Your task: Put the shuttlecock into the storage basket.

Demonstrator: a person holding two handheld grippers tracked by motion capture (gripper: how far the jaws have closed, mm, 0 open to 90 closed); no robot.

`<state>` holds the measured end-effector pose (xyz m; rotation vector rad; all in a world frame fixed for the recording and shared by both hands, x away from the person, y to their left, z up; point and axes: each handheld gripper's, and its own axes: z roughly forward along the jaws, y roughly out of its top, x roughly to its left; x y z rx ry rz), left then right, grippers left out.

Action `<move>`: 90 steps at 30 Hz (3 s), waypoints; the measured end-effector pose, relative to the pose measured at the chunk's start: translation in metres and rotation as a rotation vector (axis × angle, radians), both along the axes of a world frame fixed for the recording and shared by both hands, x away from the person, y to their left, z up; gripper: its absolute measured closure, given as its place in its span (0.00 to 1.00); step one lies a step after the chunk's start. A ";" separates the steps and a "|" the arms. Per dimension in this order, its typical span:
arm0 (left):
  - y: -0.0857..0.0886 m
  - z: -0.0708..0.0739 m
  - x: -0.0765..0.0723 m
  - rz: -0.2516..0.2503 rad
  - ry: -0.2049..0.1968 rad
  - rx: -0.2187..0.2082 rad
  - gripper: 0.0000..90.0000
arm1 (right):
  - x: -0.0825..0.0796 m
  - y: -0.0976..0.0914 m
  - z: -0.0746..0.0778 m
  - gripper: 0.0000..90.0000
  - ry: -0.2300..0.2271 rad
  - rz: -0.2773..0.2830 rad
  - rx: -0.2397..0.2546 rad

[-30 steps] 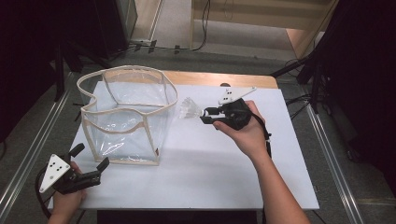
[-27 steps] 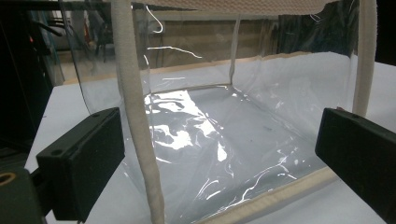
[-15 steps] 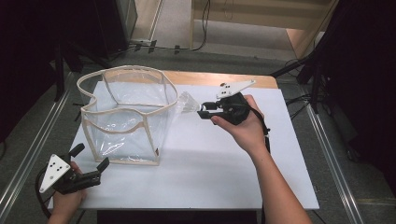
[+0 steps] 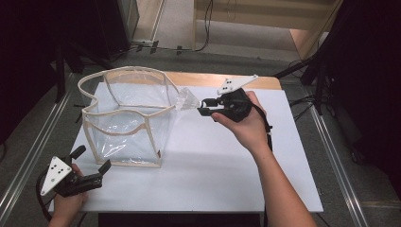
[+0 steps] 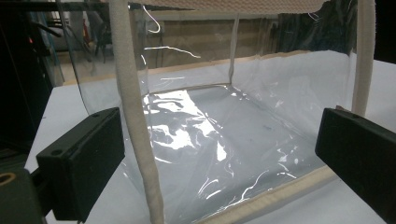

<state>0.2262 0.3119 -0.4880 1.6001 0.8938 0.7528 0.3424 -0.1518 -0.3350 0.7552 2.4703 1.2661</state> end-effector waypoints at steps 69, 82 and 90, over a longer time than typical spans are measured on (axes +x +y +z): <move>-0.002 0.000 -0.001 -0.009 -0.007 0.021 0.02 | 0.028 0.065 0.018 0.67 0.007 0.042 0.007; -0.003 0.000 -0.001 -0.011 -0.008 0.024 0.02 | 0.030 0.079 0.021 0.67 0.005 0.046 0.002; -0.003 0.000 -0.001 -0.013 -0.008 0.025 0.02 | 0.030 0.083 0.022 0.67 0.008 0.041 0.004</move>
